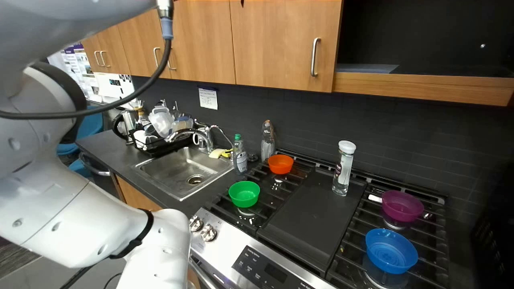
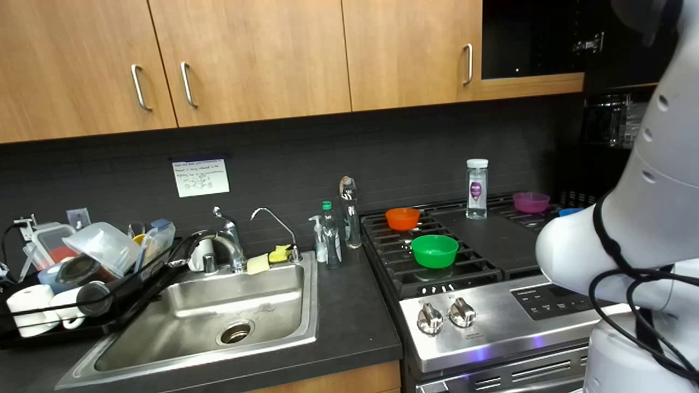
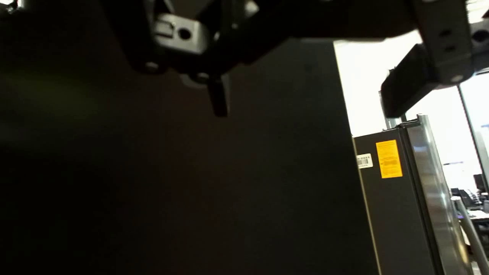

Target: Close the cupboard's left door completely

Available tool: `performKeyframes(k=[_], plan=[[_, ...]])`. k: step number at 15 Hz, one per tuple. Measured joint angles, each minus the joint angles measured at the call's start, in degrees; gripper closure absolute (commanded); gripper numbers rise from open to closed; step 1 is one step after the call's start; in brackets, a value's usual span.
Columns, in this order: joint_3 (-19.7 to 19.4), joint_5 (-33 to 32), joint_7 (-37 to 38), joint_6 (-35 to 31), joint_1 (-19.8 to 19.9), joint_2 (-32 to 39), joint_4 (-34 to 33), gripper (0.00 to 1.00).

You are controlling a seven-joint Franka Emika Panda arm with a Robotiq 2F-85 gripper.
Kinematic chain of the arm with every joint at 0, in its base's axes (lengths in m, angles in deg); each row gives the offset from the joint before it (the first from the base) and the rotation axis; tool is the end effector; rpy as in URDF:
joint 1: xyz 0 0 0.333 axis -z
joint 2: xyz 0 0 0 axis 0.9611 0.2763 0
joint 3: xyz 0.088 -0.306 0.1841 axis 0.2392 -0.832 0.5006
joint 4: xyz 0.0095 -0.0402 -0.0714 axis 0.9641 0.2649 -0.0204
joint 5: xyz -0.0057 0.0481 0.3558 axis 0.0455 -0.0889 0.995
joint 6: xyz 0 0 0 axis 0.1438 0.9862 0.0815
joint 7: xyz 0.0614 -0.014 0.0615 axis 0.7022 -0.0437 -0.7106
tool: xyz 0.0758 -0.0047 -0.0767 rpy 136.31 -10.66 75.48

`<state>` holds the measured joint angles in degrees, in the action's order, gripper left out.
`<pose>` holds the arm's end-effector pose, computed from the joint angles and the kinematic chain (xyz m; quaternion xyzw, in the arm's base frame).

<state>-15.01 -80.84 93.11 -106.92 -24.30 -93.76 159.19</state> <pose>0.0546 -0.3045 0.9389 0.5950 -0.4598 0.5671 0.3361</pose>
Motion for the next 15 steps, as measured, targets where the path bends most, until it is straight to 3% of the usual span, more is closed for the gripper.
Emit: performKeyframes(k=[5, 15], plan=[[-0.56, 0.24, -0.51, -0.08, 1.31, 0.67, -0.34, 0.00], [-4.80, 3.24, -2.23, 1.90, -3.14, 6.00, -5.62, 0.00]])
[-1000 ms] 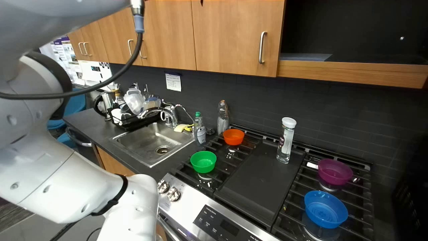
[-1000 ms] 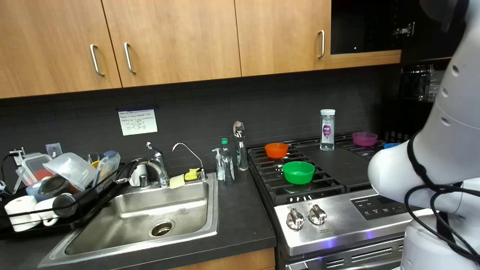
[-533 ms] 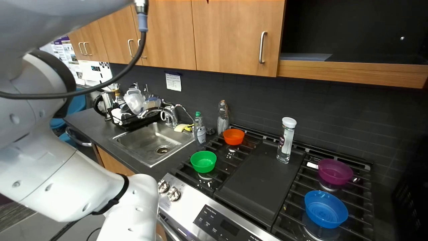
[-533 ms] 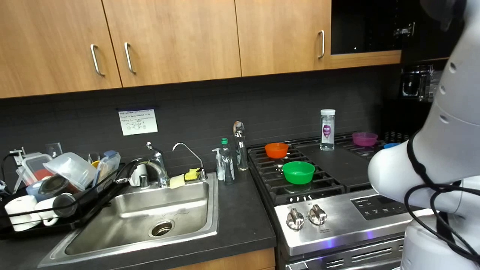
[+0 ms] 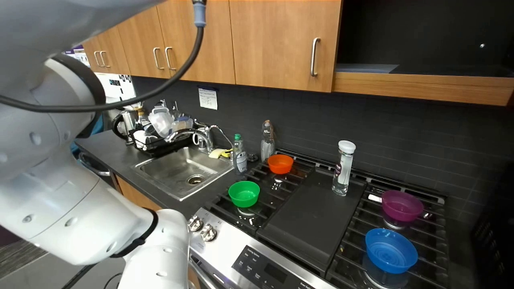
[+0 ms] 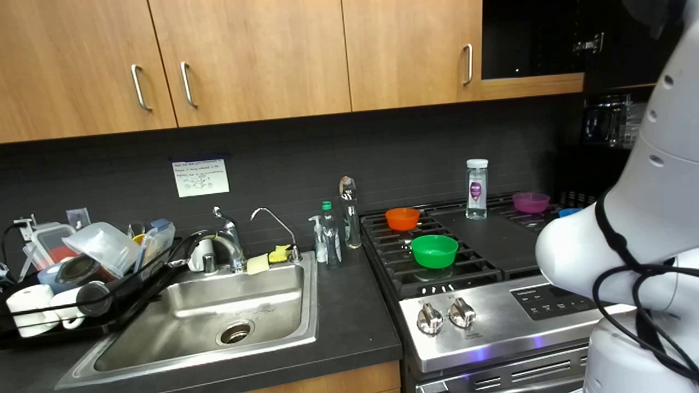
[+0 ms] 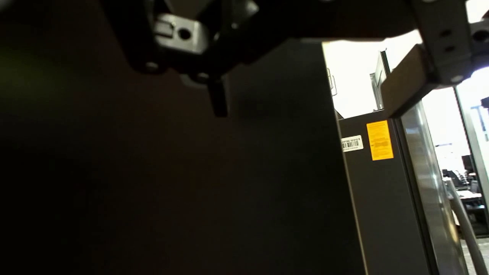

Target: Close the cupboard's left door completely

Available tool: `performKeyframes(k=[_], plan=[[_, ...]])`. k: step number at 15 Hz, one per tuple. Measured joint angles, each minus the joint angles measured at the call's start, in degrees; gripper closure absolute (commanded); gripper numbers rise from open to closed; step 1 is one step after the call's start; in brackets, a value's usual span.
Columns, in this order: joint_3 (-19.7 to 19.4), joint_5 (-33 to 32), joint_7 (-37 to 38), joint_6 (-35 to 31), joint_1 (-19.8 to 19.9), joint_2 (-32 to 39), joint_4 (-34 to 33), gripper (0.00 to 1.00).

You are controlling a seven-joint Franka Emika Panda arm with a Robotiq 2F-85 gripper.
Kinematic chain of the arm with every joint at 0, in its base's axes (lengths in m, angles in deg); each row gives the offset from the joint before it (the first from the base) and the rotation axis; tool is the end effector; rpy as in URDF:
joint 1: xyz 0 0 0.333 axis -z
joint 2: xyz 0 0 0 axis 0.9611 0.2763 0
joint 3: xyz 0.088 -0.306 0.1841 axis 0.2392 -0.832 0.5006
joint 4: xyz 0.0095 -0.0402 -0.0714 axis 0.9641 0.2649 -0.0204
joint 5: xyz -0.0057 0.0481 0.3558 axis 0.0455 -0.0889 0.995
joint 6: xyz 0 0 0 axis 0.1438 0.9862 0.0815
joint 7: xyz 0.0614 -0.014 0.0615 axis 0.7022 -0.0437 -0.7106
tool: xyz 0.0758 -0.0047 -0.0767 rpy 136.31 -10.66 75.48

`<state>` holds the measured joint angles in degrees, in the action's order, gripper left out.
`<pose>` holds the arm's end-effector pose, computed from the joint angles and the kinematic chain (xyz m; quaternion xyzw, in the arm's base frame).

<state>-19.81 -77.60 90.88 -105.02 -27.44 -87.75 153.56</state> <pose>0.0541 -0.3536 0.9395 0.5999 -0.4802 0.5535 0.3212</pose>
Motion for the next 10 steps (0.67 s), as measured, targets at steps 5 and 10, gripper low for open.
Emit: performKeyframes(k=[5, 10], plan=[[-3.32, 4.57, -4.92, 2.58, -5.48, 1.30, -2.48, 0.00], [-12.88, 13.71, -16.73, 13.61, -17.85, 1.07, -8.94, 0.00]])
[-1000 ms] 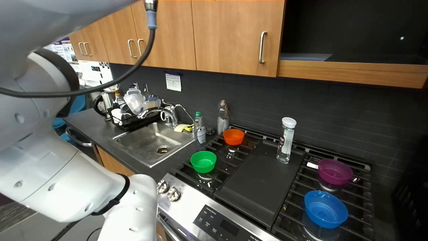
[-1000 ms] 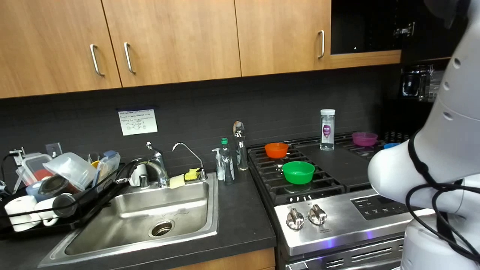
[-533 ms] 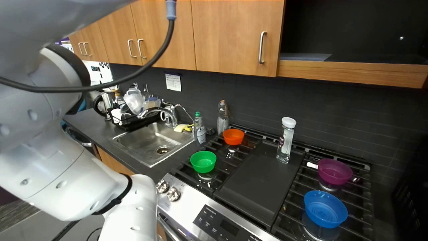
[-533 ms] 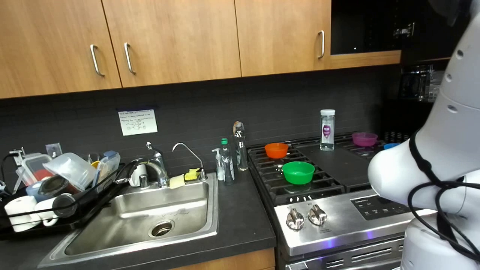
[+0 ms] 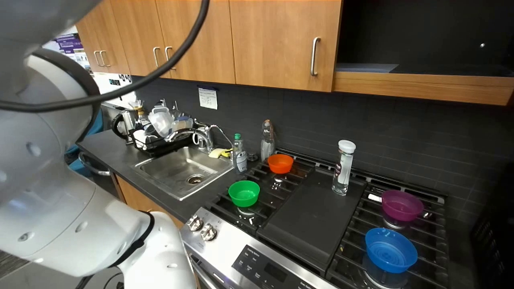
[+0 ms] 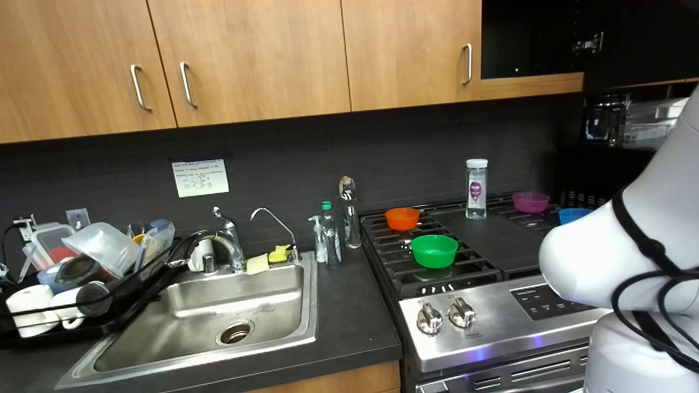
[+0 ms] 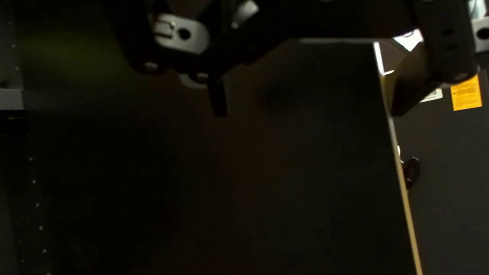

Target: Close the cupboard's left door completely

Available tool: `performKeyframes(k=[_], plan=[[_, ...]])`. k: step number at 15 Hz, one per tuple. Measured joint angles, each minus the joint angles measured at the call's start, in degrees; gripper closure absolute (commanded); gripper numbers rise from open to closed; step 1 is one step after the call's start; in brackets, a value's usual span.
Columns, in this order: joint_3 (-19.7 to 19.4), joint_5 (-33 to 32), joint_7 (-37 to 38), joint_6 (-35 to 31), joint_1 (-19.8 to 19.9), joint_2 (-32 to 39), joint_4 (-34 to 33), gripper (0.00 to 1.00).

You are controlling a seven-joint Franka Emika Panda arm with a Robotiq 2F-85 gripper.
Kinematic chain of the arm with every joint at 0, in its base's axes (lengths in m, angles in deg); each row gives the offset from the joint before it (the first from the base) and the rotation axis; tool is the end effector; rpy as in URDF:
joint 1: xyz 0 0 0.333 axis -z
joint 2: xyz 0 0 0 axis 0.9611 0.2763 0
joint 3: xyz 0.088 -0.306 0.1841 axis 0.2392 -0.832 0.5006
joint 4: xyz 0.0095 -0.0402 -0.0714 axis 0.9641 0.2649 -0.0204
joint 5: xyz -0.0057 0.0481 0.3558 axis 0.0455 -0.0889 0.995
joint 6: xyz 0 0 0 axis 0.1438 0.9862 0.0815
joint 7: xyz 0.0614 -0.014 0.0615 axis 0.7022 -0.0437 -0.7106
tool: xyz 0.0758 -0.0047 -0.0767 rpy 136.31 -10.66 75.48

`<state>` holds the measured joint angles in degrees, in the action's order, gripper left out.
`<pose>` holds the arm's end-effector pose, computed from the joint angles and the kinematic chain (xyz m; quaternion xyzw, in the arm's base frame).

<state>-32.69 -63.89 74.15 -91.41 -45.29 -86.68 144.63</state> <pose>0.0427 -0.3879 0.9426 0.6836 -0.4259 0.5522 0.2157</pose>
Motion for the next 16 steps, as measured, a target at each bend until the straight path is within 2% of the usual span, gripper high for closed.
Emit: performKeyframes(k=[4, 8, 12, 16], plan=[[-6.45, 2.81, -4.77, 8.15, -7.99, -0.04, -5.30, 0.00], [-10.22, 3.23, -7.13, 13.35, -12.93, -0.05, -9.08, 0.00], [-10.79, 3.08, -8.88, 16.84, -14.10, -0.16, -10.90, 0.00], [-8.42, 1.34, -9.91, 20.98, -13.93, -2.50, -10.76, 0.00]])
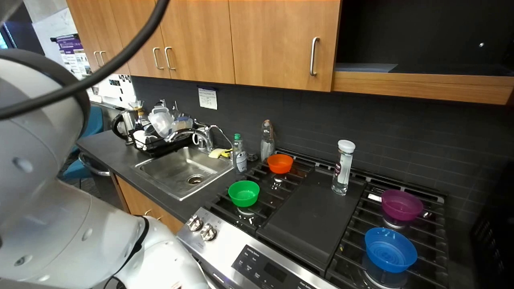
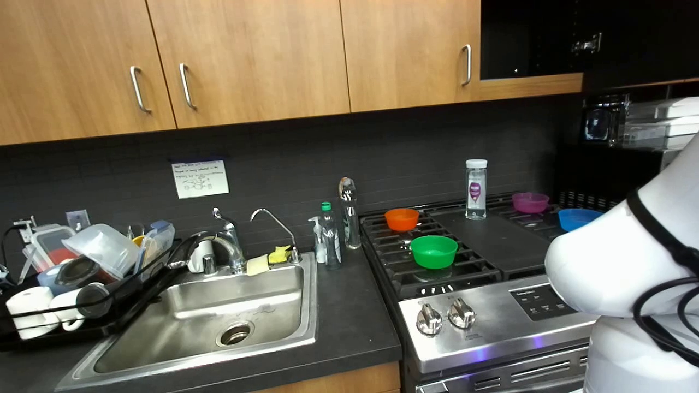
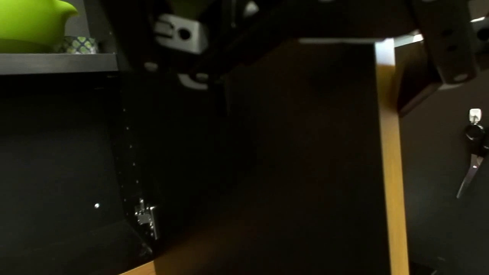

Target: Close the cupboard's left door completely

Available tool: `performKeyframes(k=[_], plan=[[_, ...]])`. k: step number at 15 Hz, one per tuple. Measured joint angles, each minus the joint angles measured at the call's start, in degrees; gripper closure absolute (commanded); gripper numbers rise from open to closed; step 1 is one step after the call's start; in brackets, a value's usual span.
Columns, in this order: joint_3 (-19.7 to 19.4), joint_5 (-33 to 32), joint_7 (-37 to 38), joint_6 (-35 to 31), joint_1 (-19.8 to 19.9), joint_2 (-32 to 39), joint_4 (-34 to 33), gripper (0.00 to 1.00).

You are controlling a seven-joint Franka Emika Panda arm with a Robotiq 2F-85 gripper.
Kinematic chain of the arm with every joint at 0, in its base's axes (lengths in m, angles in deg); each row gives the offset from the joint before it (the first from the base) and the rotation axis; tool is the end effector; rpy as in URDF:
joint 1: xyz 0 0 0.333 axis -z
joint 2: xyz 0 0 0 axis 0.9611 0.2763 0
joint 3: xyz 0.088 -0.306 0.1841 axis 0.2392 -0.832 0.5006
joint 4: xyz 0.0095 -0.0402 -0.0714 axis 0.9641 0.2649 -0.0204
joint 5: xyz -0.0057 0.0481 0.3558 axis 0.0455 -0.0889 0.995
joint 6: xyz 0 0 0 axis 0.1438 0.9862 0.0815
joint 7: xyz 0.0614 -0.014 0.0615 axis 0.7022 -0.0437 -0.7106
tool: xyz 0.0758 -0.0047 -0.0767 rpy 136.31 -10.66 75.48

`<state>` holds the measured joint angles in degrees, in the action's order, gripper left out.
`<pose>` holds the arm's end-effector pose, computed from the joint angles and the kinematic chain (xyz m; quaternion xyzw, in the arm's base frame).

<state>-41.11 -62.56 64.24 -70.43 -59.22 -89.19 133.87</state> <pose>0.0213 -0.3849 0.9533 0.7748 -0.3411 0.5123 0.1443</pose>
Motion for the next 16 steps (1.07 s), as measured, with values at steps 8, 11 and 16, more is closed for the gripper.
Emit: performKeyframes(k=[8, 11, 16], plan=[[11.99, -3.60, 0.39, 3.20, 0.66, -9.11, 7.21, 0.00], [17.03, -4.51, 1.48, 3.14, 0.63, -12.99, 12.18, 0.00], [25.67, -5.71, 7.03, 2.29, 0.60, -18.22, 21.45, 0.00]])
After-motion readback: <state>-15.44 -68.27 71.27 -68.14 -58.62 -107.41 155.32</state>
